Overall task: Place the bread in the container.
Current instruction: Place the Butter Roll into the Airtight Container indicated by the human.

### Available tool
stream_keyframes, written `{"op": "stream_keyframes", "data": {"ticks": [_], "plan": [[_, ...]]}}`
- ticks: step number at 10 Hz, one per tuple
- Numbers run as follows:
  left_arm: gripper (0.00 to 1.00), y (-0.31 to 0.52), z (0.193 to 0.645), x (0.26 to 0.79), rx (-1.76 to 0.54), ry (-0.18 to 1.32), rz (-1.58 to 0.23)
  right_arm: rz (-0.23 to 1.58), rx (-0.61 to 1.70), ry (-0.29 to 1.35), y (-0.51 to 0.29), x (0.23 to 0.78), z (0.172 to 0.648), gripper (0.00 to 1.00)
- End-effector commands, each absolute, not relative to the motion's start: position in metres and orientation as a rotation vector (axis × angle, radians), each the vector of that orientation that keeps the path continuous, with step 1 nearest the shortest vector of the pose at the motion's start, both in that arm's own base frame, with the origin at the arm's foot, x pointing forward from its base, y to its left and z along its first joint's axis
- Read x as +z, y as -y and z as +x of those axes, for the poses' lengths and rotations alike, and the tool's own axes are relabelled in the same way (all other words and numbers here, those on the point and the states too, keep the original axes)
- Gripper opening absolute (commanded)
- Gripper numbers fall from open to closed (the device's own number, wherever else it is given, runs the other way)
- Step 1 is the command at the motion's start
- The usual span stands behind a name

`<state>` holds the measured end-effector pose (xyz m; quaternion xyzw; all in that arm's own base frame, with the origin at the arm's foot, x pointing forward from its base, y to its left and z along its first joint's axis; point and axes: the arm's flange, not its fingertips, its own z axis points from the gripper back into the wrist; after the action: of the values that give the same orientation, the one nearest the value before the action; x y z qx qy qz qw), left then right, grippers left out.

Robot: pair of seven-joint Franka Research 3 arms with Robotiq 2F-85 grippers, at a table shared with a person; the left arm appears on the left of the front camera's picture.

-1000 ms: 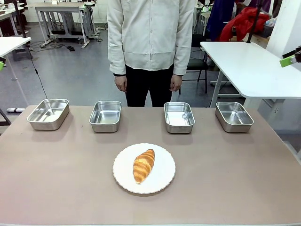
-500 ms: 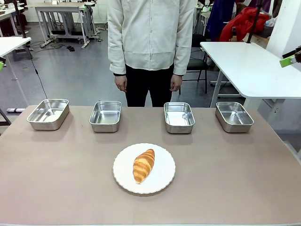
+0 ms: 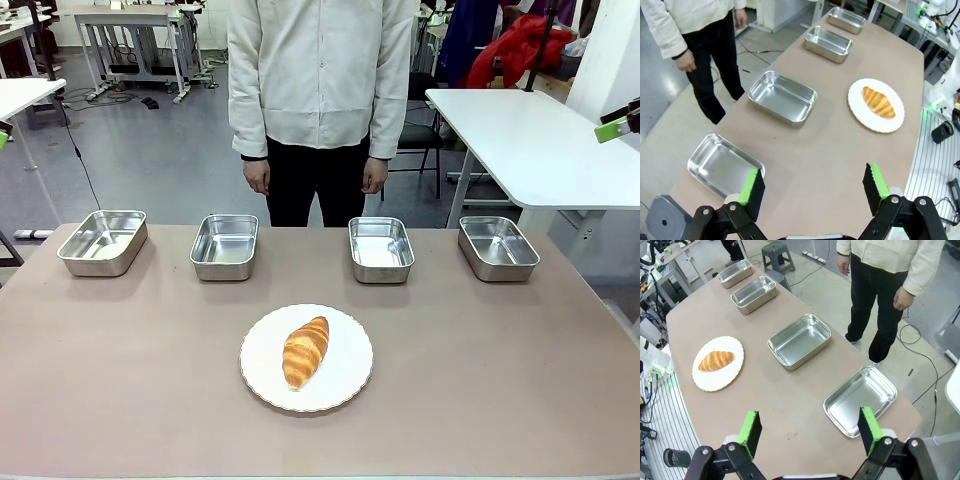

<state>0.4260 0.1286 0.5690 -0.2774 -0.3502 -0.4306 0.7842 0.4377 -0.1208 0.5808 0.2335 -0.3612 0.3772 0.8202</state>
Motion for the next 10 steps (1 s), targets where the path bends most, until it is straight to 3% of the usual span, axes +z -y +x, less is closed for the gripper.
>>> {"op": "stream_keyframes", "data": {"ticks": [1, 10], "plan": [[1.00, -0.1276, 0.4235, 0.5710, -0.943, 0.773, -0.609, 0.508, 0.810, 0.792, 0.1196, 0.5803, 0.4389, 1.00], [1.00, -0.1276, 0.4235, 0.5710, -0.943, 0.773, -0.609, 0.508, 0.810, 0.792, 0.1196, 0.5803, 0.4389, 1.00]]}}
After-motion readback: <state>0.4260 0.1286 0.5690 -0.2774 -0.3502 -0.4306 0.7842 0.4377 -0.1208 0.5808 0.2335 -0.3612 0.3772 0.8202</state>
